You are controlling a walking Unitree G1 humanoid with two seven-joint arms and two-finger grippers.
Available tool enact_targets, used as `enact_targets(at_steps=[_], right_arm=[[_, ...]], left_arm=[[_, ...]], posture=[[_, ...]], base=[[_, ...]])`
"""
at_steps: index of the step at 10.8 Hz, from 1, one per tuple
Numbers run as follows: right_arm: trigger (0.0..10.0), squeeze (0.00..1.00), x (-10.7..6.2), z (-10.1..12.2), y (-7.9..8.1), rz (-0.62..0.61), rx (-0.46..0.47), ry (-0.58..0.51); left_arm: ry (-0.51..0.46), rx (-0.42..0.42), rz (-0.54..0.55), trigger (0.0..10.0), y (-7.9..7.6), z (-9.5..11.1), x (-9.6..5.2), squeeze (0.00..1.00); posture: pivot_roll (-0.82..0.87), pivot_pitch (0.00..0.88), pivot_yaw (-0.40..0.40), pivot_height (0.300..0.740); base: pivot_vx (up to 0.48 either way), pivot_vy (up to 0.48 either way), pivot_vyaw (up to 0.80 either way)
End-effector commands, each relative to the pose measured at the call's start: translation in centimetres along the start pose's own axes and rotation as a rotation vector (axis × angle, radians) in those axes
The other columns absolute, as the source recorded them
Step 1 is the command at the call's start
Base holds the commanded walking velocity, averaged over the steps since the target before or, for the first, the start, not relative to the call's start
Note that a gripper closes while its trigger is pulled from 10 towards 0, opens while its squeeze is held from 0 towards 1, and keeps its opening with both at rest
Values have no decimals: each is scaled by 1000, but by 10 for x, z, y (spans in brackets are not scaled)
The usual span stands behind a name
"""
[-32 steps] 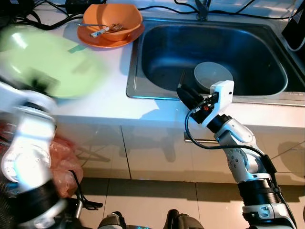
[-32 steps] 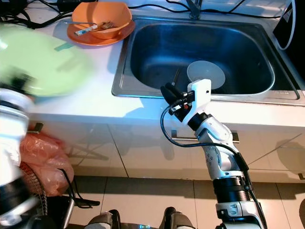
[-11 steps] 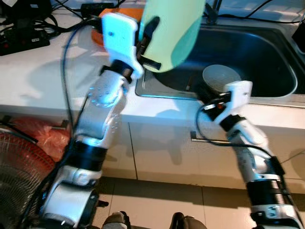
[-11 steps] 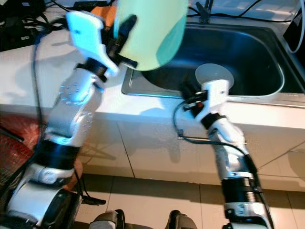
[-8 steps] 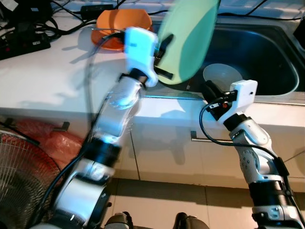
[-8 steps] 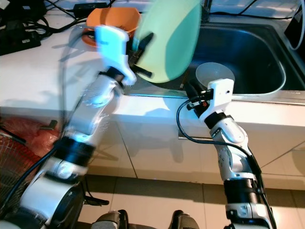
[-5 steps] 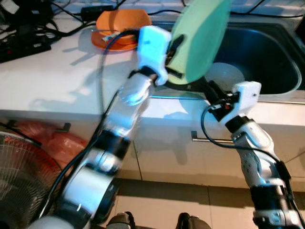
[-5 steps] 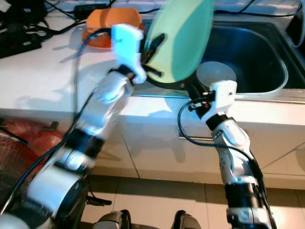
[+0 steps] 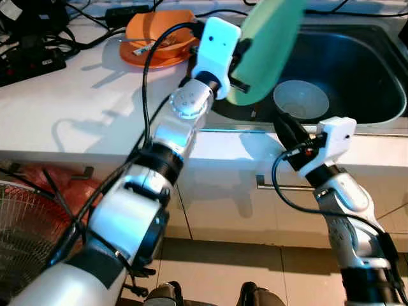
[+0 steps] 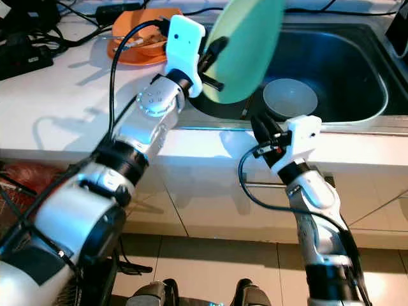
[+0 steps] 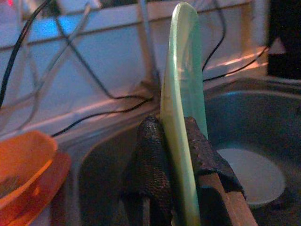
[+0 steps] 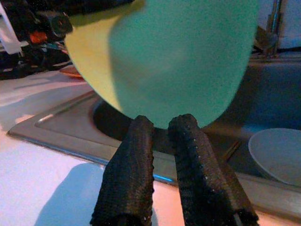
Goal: Kitchen organization
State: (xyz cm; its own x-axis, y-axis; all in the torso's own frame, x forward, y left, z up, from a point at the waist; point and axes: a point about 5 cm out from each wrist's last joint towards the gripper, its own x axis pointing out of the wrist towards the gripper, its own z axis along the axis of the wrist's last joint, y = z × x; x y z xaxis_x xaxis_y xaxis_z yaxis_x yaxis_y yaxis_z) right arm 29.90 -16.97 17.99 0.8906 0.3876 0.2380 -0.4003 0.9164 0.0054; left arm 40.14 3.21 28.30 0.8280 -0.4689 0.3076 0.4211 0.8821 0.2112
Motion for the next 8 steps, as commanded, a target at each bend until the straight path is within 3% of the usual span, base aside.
enact_targets(at_steps=[1,3,5,8], right_arm=[[10000,0,-11,-23,-1,-21,37,130],[10000,0,-16,-22,2,-12,37,149],[10000,0,-17,-21,5,-6,40,159],[10000,0,-17,-20,8,3,54,164]], left_arm=[[-31,-1,57,10000,12,12,4,0],[62,-18,73,10000,20,-4,2,0],[150,-23,37,10000,13,-21,-2,0],[168,-27,-7,10000,2,-24,-1,0]], posture=[[-88,244,81,740],[-86,266,67,740],[-85,281,64,740],[-80,291,67,740]], base=[[0,0,0],[0,0,0],[0,0,0],[0,0,0]])
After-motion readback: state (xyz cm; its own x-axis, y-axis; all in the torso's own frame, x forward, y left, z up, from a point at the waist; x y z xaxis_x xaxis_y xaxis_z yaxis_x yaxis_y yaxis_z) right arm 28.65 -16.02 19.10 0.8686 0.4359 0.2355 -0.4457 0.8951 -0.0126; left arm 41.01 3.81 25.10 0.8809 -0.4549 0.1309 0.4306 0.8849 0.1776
